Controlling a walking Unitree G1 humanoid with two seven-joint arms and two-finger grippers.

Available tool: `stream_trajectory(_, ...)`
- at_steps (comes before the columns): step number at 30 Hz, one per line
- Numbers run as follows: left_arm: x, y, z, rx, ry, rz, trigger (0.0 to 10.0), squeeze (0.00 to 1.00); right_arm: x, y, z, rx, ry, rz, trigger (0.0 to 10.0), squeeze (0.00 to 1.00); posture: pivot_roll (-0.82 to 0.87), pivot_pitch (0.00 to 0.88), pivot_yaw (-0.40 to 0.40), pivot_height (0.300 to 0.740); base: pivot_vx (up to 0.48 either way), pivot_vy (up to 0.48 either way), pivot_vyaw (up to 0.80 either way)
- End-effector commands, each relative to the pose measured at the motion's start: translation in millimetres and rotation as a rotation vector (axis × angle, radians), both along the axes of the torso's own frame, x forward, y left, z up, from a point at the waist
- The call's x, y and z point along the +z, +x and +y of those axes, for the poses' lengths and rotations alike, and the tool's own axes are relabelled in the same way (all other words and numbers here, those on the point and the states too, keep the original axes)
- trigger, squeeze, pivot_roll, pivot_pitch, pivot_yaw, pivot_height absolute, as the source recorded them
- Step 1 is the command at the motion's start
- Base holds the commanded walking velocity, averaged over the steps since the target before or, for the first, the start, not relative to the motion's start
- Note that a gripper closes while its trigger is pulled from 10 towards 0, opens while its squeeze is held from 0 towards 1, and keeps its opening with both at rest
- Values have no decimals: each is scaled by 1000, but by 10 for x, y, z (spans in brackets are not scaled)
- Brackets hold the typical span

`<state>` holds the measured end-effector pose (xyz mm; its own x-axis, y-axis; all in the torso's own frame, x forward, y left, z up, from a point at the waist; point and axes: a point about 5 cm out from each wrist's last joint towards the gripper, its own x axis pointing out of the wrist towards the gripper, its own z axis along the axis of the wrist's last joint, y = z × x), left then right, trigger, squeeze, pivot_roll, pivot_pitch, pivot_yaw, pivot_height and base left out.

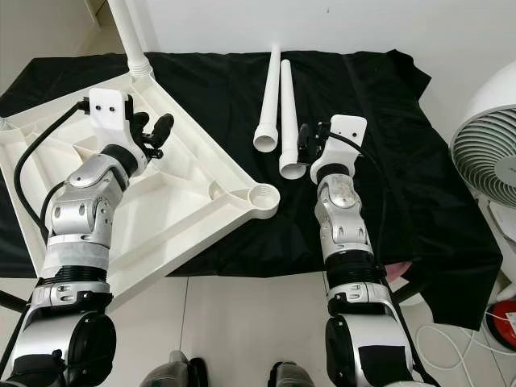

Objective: Building children table

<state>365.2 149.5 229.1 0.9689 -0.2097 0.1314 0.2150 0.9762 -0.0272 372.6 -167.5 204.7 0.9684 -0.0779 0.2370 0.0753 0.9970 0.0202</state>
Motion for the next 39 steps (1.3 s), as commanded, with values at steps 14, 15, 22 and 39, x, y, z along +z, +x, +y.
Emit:
stream_trajectory(14,-5,88,371,513,-153,70,10000,0,-93,-48,-39,-28,-3,17,10000,0,-93,131,106,740,0,0,0)
stream_trajectory(15,-21,78,455,618,-182,92,10000,0,-92,-51,-50,-32,-4,17,10000,0,-93,131,106,740,0,0,0)
stream_trajectory(22,-54,8,626,867,-199,133,10000,0,-82,-54,-70,-41,-6,14,10000,0,-99,131,108,740,0,0,0)
stream_trajectory(39,-92,-106,712,1142,-156,224,10000,0,-82,-66,-79,-51,-4,14,10000,0,-103,131,109,740,0,0,0)
